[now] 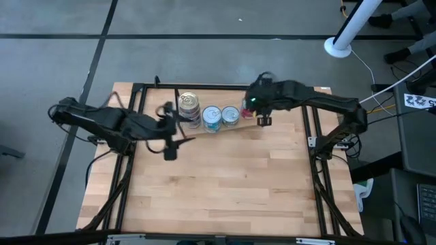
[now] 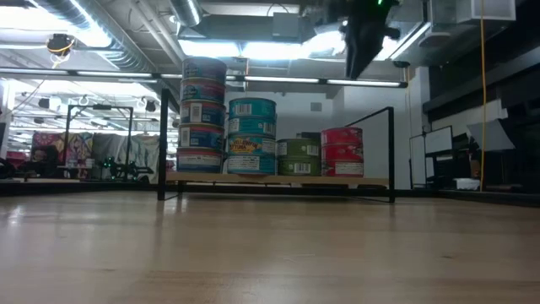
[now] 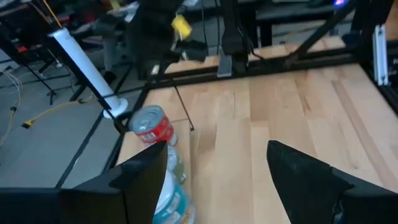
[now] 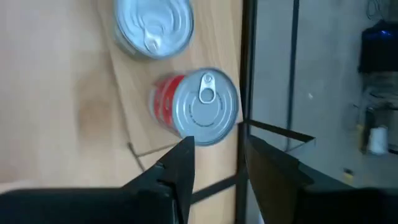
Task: Stack canned seafood by type on shelf
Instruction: Return to Home Position
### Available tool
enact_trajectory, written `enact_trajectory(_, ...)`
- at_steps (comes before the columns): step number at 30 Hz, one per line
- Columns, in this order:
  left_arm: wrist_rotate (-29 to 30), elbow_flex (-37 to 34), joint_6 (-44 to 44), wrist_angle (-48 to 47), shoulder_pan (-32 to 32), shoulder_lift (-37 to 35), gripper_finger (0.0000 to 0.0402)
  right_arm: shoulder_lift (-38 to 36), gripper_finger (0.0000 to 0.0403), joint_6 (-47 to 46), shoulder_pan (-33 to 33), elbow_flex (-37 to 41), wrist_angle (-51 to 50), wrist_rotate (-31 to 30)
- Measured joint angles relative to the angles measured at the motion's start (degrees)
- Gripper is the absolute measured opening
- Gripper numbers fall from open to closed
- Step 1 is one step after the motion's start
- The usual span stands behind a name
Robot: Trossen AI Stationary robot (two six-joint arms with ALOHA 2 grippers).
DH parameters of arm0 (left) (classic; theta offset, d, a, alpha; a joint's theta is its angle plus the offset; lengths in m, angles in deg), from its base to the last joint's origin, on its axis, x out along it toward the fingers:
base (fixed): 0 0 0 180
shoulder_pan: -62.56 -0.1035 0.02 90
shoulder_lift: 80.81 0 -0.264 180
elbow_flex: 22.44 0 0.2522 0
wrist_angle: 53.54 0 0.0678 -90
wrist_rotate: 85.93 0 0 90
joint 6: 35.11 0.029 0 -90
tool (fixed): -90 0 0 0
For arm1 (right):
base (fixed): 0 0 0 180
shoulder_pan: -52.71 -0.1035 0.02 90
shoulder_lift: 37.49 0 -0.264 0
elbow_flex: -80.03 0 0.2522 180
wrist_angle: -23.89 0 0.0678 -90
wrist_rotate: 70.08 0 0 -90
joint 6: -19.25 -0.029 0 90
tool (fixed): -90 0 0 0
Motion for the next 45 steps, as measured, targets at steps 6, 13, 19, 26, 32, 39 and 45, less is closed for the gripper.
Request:
enact_trajectory(6,0.03,0.07,-0.24,-6.89,0.04,-7.68,0.0272,-9.86,0.014,-4.33,0.0,-2.5,-1.12,6.44)
enact_trajectory(13,0.02,0.04,-1.9,-14.24,0.04,-13.93,0.0272,-26.27,0.014,-13.51,0.04,1.32,4.19,14.66)
enact_trajectory(19,-0.35,-0.88,-4.2,-13.66,-0.53,-14.42,0.0272,-41.04,0.014,-14.66,0.0,20.33,24.05,22.18)
enact_trajectory(26,-13.48,-19.38,2.18,11.31,-3.7,-17.6,0.0272,-53.17,0.014,-16.78,0.02,53.16,63.56,25.2)
enact_trajectory(32,-15.6,-35.24,-3.25,21.75,-9.35,-26.75,0.0272,-57.55,0.014,-21.76,0.02,69.49,80.08,25.2)
enact_trajectory(39,-20.19,-51.23,-4.98,33.62,-12.58,-41.32,0.0272,-60.12,0.014,-26.3,0.02,81.26,91.88,27.59)
enact_trajectory(45,-22.91,-60.09,-5.75,37.12,-13.59,-52.98,0.0272,-61.52,0.014,-27.44,0.02,85.95,95.58,27.62)
